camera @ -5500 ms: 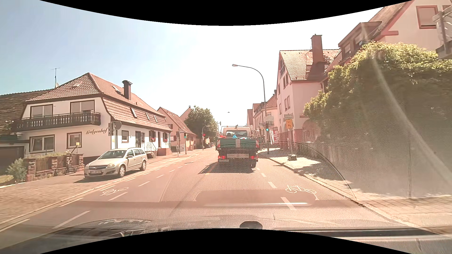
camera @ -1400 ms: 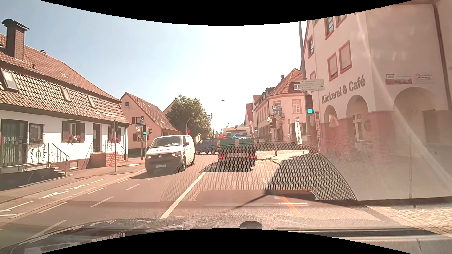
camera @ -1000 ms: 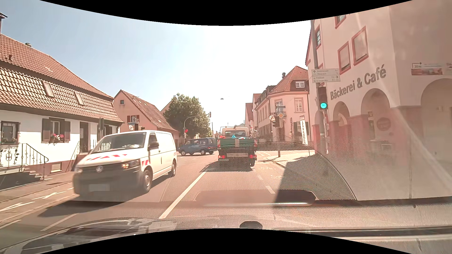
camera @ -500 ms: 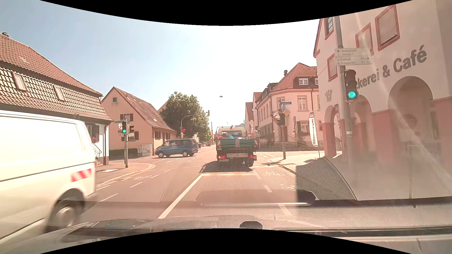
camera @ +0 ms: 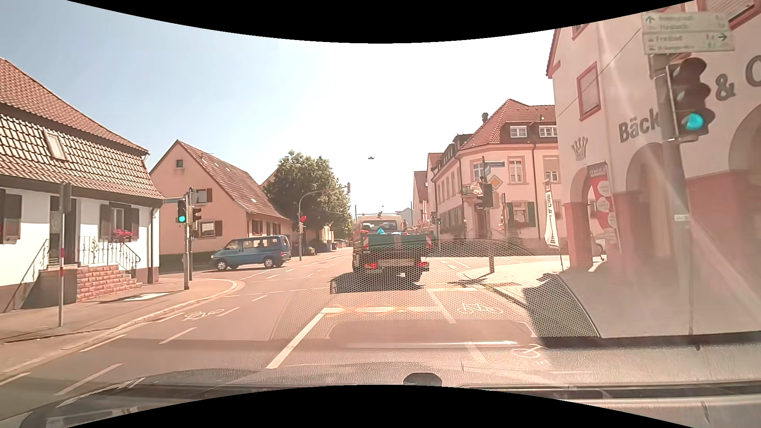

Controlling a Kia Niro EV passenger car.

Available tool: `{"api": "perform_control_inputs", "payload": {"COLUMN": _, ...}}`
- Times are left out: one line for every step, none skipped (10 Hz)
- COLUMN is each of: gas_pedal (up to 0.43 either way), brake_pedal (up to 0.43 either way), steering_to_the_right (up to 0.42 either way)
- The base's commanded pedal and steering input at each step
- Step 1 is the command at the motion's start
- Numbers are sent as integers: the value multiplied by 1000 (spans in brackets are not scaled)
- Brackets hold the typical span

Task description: Follow the waypoints while adhering to traffic rules and regulations

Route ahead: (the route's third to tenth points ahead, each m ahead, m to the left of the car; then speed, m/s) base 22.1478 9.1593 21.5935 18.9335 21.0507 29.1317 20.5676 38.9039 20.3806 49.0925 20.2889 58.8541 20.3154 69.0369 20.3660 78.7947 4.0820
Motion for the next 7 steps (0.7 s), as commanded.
{"api": "perform_control_inputs", "payload": {"gas_pedal": 110, "brake_pedal": 0, "steering_to_the_right": 0}}
{"api": "perform_control_inputs", "payload": {"gas_pedal": 110, "brake_pedal": 0, "steering_to_the_right": 0}}
{"api": "perform_control_inputs", "payload": {"gas_pedal": 110, "brake_pedal": 0, "steering_to_the_right": 0}}
{"api": "perform_control_inputs", "payload": {"gas_pedal": 110, "brake_pedal": 0, "steering_to_the_right": 0}}
{"api": "perform_control_inputs", "payload": {"gas_pedal": 98, "brake_pedal": 0, "steering_to_the_right": 0}}
{"api": "perform_control_inputs", "payload": {"gas_pedal": 79, "brake_pedal": 0, "steering_to_the_right": 0}}
{"api": "perform_control_inputs", "payload": {"gas_pedal": 67, "brake_pedal": 0, "steering_to_the_right": 0}}
